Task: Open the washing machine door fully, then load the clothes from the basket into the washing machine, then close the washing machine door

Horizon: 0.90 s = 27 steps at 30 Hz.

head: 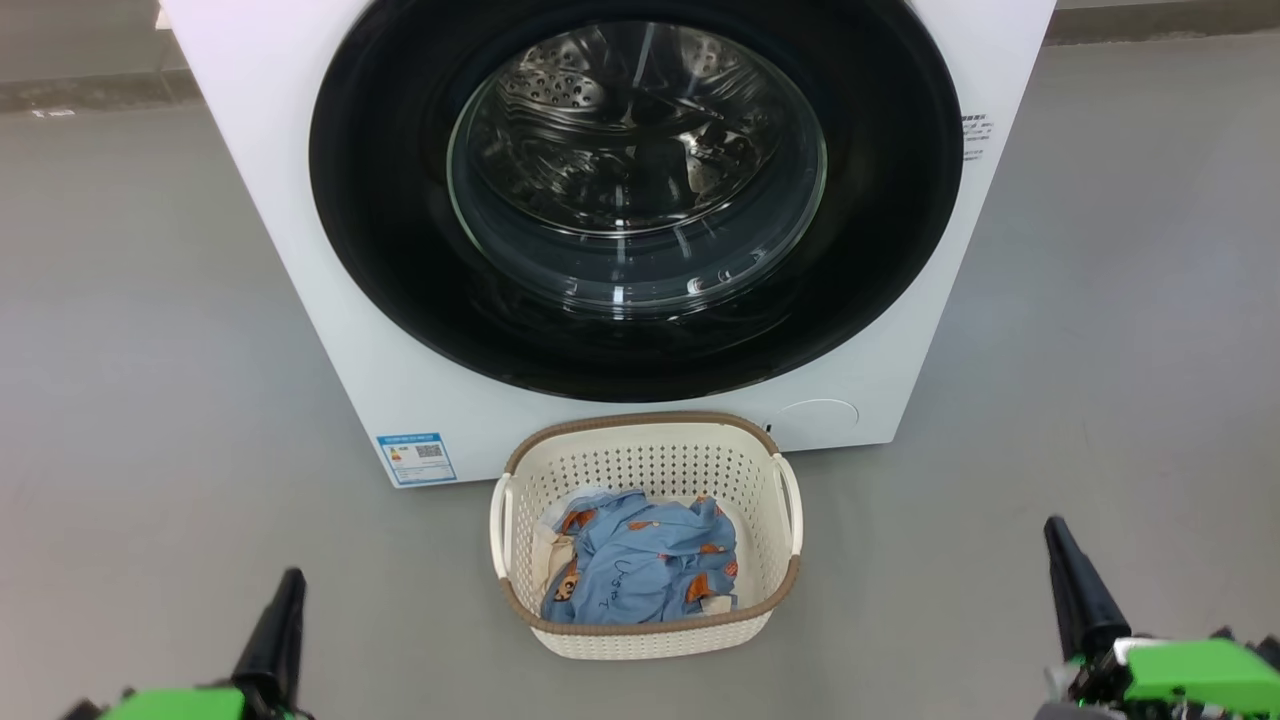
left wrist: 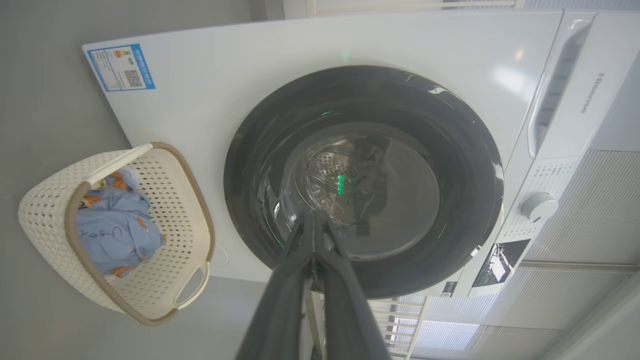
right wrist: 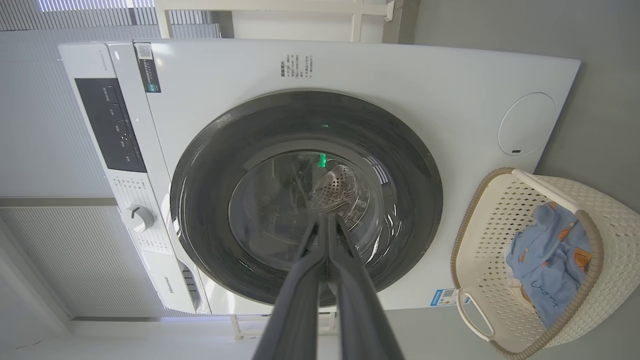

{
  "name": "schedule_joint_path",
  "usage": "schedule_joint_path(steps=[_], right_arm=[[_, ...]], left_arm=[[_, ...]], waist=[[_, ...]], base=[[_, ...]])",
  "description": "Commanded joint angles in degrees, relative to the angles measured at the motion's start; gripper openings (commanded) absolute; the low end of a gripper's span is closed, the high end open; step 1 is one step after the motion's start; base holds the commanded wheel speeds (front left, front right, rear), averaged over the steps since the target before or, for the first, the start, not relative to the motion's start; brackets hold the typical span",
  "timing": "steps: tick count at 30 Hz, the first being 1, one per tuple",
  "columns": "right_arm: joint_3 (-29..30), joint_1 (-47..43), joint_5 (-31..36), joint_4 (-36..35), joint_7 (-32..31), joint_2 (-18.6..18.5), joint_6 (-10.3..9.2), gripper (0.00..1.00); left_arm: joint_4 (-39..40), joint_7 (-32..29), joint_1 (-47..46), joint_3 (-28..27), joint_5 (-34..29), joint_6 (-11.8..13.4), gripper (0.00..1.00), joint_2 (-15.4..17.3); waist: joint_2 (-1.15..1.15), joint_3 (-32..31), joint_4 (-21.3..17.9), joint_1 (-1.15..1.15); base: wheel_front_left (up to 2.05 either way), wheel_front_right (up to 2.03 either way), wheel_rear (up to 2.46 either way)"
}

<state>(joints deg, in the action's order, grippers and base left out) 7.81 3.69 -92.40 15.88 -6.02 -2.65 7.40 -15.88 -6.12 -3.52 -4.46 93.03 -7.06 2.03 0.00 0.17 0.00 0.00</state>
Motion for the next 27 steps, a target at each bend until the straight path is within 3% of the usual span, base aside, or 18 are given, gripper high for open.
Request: schedule_joint_path(steps=[1,5,12,16,27], right_arm=[[0.0,0.0,0.0,0.0,0.0,0.0,0.00,1.00],[0.0,-2.1,0.0,3.1,0.0,0.7,0.00,1.00],[-0.3,-2.3,0.3,2.0,1.2,0.7,0.00,1.00],[-0.4,-2.6,0.9,1.2,1.9,0.7,0.01,1.00],[-0.9,-2.8,8.0,-0.4,3.6,0.6,0.01,1.00]], left_arm=[[0.0,0.0,0.0,0.0,0.0,0.0,1.00,0.0],[-2.9,0.0,2.5,0.4,0.1,0.2,1.00,-1.3],[-2.5,1.2,2.4,0.9,-0.4,0.2,1.00,-1.2],[-2.2,1.9,2.5,1.1,-1.0,0.2,1.00,-1.1],[-1.6,3.5,2.5,1.0,-5.8,0.1,1.00,-1.0]], waist=[[0.00,0.0,0.0,0.00],[0.00,0.0,0.0,0.00],[0.00,0.0,0.0,0.13],[0.00,0.1,0.1,0.01],[0.00,0.2,0.2,0.00]], base=[[0.00,0.00,0.00],[0.00,0.00,0.00],[0.00,0.00,0.00],[0.00,0.00,0.00],[0.00,0.00,0.00]])
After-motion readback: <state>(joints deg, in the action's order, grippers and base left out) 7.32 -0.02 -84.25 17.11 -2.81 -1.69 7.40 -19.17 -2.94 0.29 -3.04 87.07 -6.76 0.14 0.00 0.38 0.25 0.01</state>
